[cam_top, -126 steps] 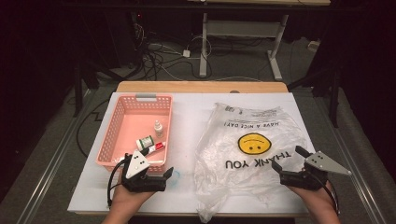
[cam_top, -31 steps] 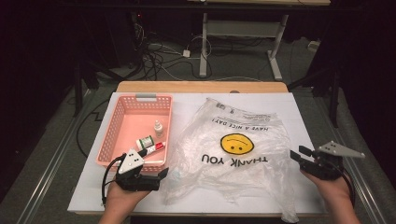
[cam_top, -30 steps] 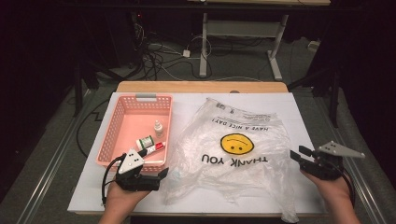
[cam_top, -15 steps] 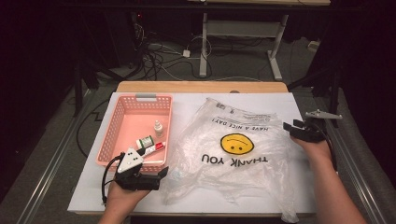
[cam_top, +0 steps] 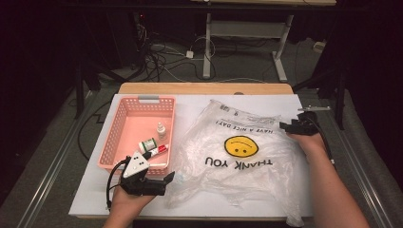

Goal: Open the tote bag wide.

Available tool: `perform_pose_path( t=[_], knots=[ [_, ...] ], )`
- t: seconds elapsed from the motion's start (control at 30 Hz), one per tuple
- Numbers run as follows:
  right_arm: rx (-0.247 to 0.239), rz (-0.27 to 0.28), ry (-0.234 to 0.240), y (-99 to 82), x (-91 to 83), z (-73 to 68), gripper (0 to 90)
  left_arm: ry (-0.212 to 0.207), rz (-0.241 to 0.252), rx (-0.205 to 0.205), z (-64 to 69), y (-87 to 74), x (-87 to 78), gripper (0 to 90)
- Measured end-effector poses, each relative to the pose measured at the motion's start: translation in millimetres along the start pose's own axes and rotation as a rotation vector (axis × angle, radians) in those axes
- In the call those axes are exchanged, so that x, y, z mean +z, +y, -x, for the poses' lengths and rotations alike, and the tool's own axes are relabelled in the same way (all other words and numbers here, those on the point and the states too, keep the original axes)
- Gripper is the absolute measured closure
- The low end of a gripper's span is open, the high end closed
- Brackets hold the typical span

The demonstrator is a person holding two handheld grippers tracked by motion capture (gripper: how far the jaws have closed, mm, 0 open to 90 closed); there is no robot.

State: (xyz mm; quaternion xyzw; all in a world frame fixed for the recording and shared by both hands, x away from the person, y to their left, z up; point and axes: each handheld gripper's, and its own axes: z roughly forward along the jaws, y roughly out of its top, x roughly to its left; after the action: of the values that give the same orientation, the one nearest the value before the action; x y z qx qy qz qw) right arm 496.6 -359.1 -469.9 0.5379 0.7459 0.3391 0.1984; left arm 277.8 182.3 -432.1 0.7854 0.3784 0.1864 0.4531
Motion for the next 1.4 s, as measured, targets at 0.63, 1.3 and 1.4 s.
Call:
perform_pose_path(
  t=[0.63,1.3,1.4],
  knots=[
    [-0.099,-0.008,0.043,-4.0,3.5,-22.3,90.0,-0.012,-0.004,0.01,0.8,-1.4,1.8,0.0],
    [0.117,0.122,-0.241,3.8,-38.2,58.9,90.0,-0.021,0.017,0.018,0.0,-0.5,2.7,0.0],
    [0.108,0.141,-0.218,5.2,-41.5,56.4,76.6,-0.008,0.009,0.03,0.2,0.0,3.5,0.0]
  ],
)
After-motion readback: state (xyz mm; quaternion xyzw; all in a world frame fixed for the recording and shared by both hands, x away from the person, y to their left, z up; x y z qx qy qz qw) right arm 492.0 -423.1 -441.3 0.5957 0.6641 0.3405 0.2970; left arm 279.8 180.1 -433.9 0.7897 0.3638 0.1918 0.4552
